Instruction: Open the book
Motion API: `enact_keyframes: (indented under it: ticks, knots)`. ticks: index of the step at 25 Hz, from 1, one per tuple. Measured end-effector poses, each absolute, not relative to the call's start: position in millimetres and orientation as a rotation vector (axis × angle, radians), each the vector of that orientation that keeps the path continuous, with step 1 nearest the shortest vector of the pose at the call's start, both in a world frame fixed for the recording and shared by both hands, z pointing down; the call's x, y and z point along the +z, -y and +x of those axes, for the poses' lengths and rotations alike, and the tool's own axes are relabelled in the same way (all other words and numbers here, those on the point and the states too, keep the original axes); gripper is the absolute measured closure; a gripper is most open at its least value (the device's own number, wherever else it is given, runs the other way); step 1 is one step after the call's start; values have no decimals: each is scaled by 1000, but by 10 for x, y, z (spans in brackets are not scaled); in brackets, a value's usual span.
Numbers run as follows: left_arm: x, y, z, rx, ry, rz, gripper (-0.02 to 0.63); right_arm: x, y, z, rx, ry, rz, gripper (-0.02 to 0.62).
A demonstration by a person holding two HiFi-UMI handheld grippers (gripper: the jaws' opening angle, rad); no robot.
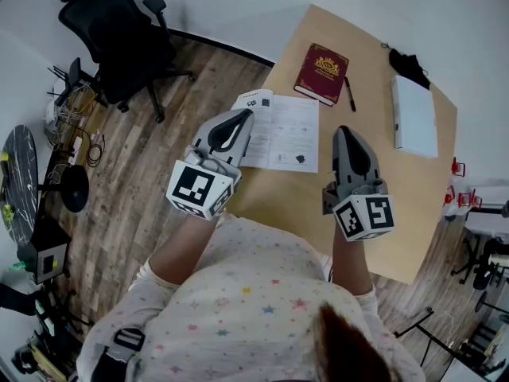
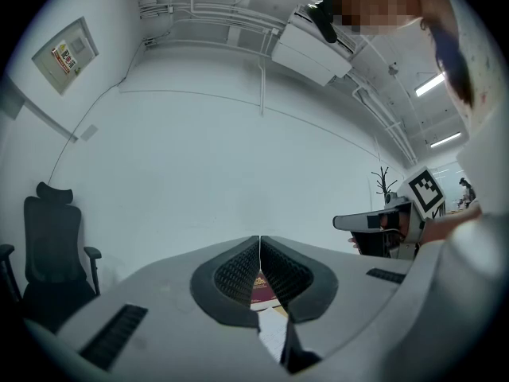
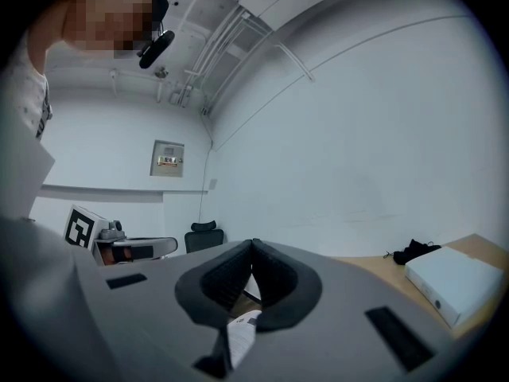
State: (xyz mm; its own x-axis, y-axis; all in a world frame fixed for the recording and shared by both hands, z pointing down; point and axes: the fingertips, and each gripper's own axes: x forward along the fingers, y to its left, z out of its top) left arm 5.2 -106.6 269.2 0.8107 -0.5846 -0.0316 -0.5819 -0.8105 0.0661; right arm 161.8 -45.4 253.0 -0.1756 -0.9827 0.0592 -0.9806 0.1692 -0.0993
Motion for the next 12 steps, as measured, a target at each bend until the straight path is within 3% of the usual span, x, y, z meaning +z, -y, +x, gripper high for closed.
enact_keyframes:
  ticks: [12]
  knots:
    - [2696,1098,49,-75,953,2936,591,2519,471,1664,-174,-2367,-2019,594]
